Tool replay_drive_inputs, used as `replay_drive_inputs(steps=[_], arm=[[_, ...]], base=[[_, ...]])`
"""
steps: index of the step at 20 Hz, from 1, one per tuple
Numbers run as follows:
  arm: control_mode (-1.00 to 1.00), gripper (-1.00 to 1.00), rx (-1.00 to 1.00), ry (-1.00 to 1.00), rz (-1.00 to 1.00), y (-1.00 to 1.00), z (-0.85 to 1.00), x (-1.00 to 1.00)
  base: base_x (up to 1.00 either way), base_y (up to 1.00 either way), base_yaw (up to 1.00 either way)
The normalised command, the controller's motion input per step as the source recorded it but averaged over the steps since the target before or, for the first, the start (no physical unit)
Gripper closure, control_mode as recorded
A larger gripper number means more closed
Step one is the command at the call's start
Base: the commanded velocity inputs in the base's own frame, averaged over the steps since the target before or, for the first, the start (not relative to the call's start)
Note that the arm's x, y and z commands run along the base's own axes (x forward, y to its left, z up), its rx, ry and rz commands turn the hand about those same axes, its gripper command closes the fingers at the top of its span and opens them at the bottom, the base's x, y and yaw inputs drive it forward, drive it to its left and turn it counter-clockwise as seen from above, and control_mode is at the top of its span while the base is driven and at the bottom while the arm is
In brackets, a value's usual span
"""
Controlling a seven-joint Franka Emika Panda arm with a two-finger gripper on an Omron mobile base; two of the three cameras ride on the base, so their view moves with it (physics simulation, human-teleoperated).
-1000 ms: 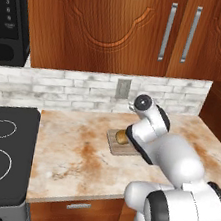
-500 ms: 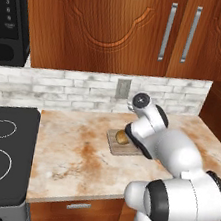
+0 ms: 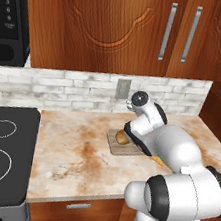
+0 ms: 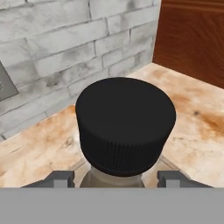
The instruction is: Retrieve the reheated potato from the microwave, then place the potato, cheese, and condiment on the cutting board.
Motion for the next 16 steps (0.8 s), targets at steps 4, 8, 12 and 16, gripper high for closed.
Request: replay_drive_inputs(steps=[4, 8, 12, 16], arm=[[-1.0, 1.0, 0.0, 0.0, 0.0, 0.0, -0.3, -0.05], [-1.0, -1.0, 0.0, 0.0, 0.0, 0.02, -0.27, 0.0], [-1.0, -1.0, 0.0, 0.01, 0.0, 0.09, -0.21, -0.01], [-1.0, -1.0, 0.0, 0.0, 0.0, 0.1, -0.21, -0.07]], base=[[0.0, 0.0, 0.0], [0.0, 0.0, 0.0], [0.0, 0.0, 0.0], [0.0, 0.0, 0.0]])
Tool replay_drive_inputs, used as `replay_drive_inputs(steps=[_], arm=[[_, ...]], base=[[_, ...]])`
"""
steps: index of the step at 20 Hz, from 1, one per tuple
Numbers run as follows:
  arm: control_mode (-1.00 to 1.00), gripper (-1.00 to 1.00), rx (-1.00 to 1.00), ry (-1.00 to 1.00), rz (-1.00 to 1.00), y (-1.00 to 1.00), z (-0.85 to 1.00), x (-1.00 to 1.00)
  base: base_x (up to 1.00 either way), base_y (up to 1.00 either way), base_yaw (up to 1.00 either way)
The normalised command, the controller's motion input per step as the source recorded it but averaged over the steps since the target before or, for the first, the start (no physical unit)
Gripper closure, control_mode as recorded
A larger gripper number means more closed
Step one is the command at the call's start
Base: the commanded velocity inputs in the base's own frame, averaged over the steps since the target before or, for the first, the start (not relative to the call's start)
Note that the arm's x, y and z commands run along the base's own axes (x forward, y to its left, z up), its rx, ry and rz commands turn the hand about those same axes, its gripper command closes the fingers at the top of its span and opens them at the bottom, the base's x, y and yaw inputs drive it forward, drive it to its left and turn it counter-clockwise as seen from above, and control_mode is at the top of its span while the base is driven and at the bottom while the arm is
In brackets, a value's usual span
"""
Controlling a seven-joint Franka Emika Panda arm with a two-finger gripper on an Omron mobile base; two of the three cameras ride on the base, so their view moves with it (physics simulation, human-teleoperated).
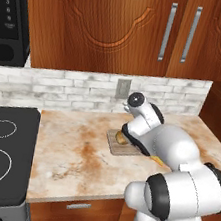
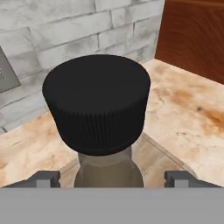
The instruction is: Retrieve the reheated potato from the microwave, then place the potato, cheese, and condiment on the cutting board.
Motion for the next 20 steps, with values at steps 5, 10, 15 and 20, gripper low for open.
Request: replay_drive_inputs(steps=[5, 10, 15, 20], arm=[[-1.0, -1.0, 0.0, 0.0, 0.0, 0.03, -0.1, -0.05], [-1.0, -1.0, 0.0, 0.0, 0.0, 0.1, 0.0, -0.15], [-1.0, -1.0, 0.0, 0.0, 0.0, 0.21, 0.0, -0.24], [-1.0, -1.0, 0.0, 0.0, 0.0, 0.08, 0.11, -0.33]], base=[[0.0, 0.0, 0.0], [0.0, 0.0, 0.0], [0.0, 0.0, 0.0], [0.0, 0.0, 0.0]])
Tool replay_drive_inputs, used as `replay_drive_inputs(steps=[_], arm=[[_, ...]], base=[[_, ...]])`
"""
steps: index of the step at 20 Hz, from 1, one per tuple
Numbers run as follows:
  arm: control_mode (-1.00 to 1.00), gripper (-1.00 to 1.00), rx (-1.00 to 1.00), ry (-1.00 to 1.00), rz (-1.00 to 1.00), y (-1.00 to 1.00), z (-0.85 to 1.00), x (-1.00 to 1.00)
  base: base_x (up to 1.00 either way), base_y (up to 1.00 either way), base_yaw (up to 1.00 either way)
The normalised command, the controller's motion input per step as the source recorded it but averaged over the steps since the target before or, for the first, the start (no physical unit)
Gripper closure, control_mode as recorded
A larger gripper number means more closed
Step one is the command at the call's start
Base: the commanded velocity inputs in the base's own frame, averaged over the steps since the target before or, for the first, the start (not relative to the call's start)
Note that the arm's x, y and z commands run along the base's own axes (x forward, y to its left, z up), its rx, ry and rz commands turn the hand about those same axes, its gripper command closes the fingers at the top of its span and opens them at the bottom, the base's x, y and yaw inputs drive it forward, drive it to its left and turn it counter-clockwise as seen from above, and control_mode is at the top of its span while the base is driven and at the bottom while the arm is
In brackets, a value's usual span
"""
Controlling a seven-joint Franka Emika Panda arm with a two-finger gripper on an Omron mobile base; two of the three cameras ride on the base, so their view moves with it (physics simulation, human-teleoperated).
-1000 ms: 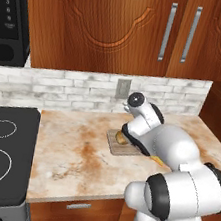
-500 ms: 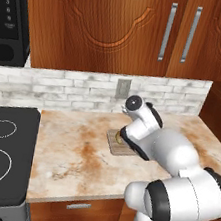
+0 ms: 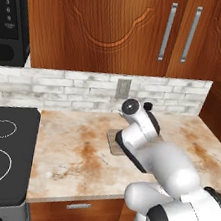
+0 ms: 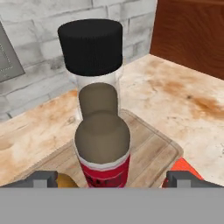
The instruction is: Retrieve the reheated potato from the microwave, then place the potato, cheese, and condiment on the cutting board.
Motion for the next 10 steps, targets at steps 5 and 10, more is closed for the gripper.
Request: replay_drive_inputs(steps=[5, 10], arm=[[-1.0, -1.0, 0.0, 0.04, 0.06, -0.05, 0.19, -0.42], [-1.0, -1.0, 0.01, 0.11, 0.13, -0.23, 0.22, -0.34]], base=[[0.0, 0.0, 0.0], [0.0, 0.0, 0.0]])
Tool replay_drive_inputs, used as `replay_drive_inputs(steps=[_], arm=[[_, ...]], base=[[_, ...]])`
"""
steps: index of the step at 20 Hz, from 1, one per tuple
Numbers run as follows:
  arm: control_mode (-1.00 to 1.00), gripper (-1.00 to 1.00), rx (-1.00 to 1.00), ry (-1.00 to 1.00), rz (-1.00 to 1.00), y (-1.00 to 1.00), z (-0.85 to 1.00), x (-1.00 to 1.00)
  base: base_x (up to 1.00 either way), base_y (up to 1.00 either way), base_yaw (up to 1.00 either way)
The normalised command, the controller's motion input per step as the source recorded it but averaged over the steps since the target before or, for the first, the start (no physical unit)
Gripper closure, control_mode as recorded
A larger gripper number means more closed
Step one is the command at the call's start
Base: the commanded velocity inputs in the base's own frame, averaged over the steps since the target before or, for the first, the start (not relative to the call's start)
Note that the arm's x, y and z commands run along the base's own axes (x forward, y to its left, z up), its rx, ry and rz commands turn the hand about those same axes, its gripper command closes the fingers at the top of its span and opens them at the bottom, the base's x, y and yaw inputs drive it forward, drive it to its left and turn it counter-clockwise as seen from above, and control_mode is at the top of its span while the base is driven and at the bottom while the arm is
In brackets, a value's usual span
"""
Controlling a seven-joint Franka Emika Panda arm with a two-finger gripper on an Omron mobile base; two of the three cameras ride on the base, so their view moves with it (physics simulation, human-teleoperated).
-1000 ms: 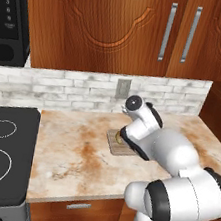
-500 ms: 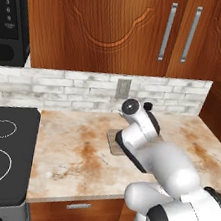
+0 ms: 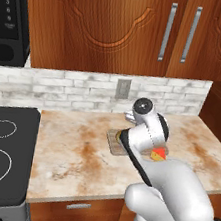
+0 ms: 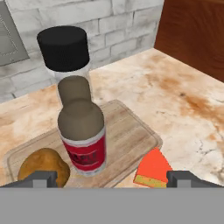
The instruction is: Retrieve the reheated potato from the microwave, then place the potato, cheese, and condiment on the cutting board.
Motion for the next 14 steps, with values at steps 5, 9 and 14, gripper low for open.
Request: replay_drive_inputs(steps=[5, 9, 14], arm=[[-1.0, -1.0, 0.0, 0.12, 0.15, -0.32, 0.2, -0.24], [-1.0, -1.0, 0.0, 0.13, 0.1, -0.36, 0.18, -0.25], [-1.0, -1.0, 0.0, 0.15, 0.06, -0.32, 0.07, -0.22]], base=[[0.0, 0.0, 0.0], [0.0, 0.0, 0.0], [0.0, 0.0, 0.0]])
